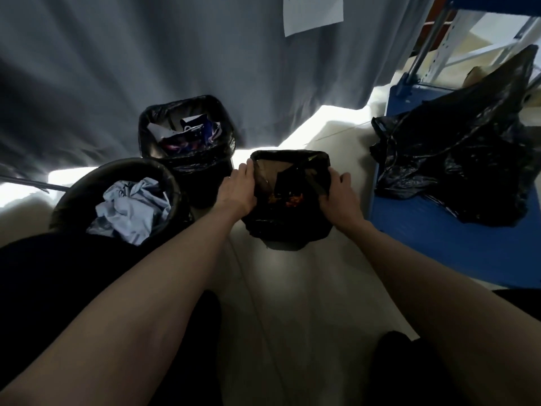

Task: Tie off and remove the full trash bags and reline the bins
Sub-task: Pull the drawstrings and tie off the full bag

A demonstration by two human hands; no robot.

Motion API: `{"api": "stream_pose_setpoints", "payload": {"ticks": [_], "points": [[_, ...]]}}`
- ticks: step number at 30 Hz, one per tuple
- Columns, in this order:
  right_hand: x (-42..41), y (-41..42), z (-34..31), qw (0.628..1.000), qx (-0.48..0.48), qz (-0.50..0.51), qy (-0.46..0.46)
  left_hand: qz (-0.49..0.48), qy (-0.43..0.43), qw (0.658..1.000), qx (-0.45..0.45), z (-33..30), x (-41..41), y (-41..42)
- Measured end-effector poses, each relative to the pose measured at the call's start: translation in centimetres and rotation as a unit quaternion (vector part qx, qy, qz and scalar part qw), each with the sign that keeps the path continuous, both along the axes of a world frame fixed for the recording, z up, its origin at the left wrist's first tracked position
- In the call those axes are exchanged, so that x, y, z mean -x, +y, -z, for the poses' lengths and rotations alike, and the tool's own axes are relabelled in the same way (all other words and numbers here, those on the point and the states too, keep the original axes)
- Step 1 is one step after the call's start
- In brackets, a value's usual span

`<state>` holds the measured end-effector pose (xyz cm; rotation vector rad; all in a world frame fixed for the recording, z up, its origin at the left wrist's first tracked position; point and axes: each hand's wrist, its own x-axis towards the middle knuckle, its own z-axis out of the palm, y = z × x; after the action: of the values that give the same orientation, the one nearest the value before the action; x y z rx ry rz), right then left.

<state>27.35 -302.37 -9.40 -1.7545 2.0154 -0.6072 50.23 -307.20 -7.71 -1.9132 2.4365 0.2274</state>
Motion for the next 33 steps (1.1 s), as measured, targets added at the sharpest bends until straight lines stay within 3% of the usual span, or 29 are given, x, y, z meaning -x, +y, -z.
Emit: {"api": "stream_pose_setpoints", "payload": {"ticks": [6,9,11,14,18,25,33], "points": [[0.0,0.3,0.1,0.998,-0.012,0.009,-0.053,-0.040,0.114,0.992,-0.034,0.7,-1.7,1.1],[0.2,0.3,-0.3,0.992,-0.022,0.068,-0.106,-0.088,0.196,0.976,-0.027,1.1,-2.2,1.2],[0.5,0.3,-0.5,0.971,-0.080,0.138,-0.178,-0.143,0.218,0.964,-0.044,1.1,-2.7,1.2],[1.3,1.3,-0.8,0.912,-0.220,0.180,-0.296,-0.223,0.254,0.930,-0.144,0.9,-3.1,1.5],[2.3,2.5,-1.6,0.886,-0.295,0.147,-0.324,-0.272,0.340,0.868,-0.238,0.9,-3.3,2.1],[2.9,3.5,-3.1,0.860,-0.327,0.116,-0.375,-0.280,0.343,0.846,-0.297,0.4,-3.4,2.6],[0.8,3.2,-4.7,0.897,-0.223,0.140,-0.355,-0.333,0.378,0.814,-0.289,1.2,-2.9,4.0]]}}
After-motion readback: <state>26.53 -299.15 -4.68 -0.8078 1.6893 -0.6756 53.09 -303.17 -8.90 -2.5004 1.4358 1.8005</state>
